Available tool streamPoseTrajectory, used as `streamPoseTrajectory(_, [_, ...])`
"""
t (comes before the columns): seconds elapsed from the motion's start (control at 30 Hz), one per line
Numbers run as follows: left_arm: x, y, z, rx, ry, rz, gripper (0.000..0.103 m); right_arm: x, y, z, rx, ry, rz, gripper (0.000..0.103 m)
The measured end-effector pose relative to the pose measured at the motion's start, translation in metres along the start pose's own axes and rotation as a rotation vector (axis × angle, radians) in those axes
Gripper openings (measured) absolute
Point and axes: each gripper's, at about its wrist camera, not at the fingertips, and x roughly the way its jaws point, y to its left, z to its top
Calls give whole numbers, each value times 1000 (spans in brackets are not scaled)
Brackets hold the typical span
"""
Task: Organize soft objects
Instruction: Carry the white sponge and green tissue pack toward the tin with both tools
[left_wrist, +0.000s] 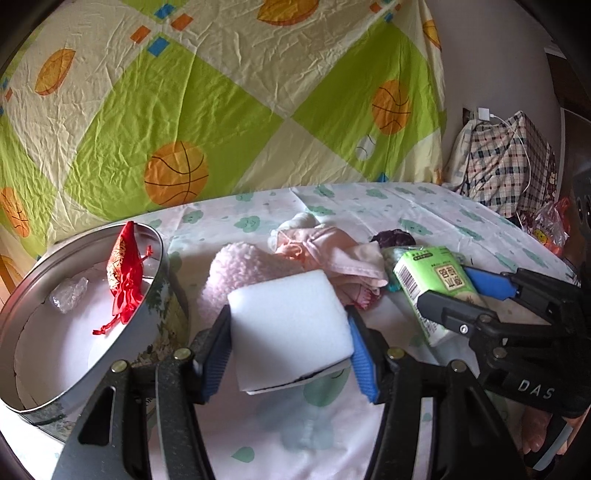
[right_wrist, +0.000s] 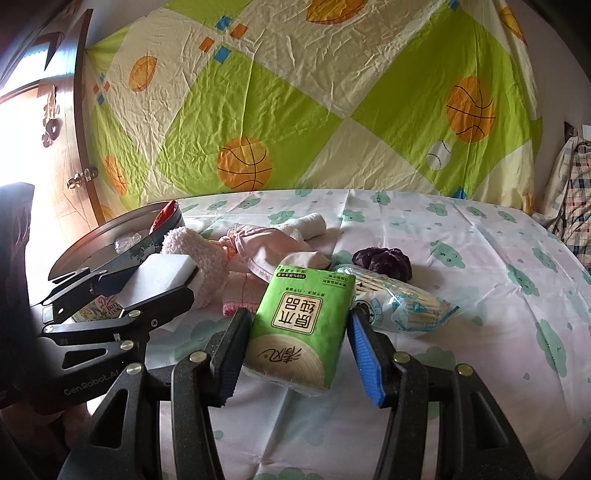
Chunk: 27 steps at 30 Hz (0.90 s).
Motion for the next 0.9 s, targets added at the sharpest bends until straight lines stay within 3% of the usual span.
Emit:
streamPoseTrajectory(0.7, [-22, 6, -4, -12, -126, 30, 57, -18, 7, -3, -29, -110, -33, 56])
streamPoseTrajectory(0.9, [-28, 7, -7, -6, -163, 42, 57, -29, 11, -7, -48, -180, -53, 56])
